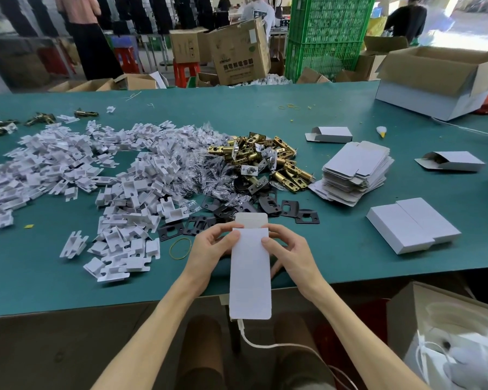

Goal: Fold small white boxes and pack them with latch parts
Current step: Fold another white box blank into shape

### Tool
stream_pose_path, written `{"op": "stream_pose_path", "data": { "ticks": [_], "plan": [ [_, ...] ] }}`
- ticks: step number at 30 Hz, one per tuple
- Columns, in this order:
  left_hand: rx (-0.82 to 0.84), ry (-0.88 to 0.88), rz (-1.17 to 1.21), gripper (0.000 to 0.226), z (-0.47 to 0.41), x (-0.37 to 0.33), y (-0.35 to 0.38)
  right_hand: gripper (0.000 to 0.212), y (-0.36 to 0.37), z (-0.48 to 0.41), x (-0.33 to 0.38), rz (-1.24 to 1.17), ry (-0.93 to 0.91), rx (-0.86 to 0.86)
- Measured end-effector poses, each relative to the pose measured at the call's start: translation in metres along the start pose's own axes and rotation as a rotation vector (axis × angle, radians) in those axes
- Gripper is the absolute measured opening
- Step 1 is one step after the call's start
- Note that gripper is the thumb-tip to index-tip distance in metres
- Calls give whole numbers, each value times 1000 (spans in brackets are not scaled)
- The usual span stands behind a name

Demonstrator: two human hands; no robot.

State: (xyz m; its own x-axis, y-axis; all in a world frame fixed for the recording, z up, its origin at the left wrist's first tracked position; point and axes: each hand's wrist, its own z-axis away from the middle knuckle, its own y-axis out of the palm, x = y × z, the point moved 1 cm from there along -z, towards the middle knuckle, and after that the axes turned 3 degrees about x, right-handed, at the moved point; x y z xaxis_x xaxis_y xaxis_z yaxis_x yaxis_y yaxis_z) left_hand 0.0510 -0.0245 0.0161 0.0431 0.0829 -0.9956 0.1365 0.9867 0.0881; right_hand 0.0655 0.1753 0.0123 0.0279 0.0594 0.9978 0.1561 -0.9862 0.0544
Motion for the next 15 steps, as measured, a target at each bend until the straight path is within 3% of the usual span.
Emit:
{"op": "stream_pose_path", "data": {
  "ticks": [9, 15],
  "plan": [
    [139, -19, 6, 27, 2, -5, 3, 36, -2, 0, 1, -33, 19, 1],
    [90, -5, 47, 30, 3, -4, 1, 39, 1, 1, 2, -8, -8, 13]
  ]
}}
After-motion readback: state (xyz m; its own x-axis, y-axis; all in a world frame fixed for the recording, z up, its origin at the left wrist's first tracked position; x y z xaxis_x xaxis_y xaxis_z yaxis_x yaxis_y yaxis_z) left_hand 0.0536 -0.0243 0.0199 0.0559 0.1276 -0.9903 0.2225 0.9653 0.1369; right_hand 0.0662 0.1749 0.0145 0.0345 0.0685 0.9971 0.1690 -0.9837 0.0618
